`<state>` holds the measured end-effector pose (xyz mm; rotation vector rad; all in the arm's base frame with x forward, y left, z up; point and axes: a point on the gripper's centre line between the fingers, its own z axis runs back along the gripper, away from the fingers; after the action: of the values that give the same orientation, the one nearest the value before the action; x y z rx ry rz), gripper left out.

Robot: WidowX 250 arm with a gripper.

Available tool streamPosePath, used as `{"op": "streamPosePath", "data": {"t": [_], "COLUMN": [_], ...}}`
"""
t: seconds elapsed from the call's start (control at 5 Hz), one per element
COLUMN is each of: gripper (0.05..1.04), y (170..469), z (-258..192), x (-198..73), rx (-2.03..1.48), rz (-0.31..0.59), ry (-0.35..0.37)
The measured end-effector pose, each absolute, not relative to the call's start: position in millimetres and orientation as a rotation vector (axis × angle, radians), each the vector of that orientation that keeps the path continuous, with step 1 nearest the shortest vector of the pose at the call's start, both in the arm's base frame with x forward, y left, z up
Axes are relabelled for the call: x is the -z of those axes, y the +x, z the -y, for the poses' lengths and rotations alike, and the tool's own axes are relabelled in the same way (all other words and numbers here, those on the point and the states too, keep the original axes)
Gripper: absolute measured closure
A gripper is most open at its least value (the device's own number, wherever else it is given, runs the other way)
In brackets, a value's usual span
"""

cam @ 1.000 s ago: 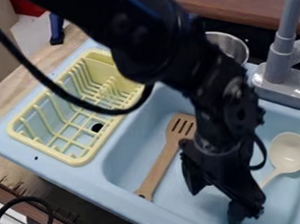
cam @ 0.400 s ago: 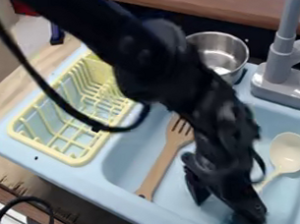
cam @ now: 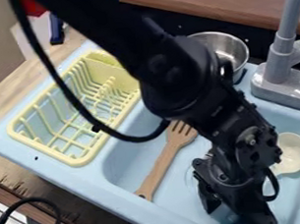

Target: Move the spoon from the sink

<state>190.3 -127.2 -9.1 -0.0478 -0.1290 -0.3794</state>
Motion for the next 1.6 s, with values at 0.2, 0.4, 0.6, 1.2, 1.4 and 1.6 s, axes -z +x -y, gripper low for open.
{"op": "streamPosePath", "data": {"t": [0.2,0.4,0.6,1.2,1.4,1.6], "gripper": [0.658,0.843,0.852,0.853,0.853,0.853], "y": [191,191,189,187,191,205], "z": [127,128,128,124,120,114], "x": [9,8,6,-30,-48,-74], "rx": [0.364,0.376,0.378,0.405,0.357,0.310], "rz": [0.136,0.135,0.147,0.209,0.194,0.218], "ry": [-0.047,-0.064,-0.083,-0.127,-0.152,-0.175]}}
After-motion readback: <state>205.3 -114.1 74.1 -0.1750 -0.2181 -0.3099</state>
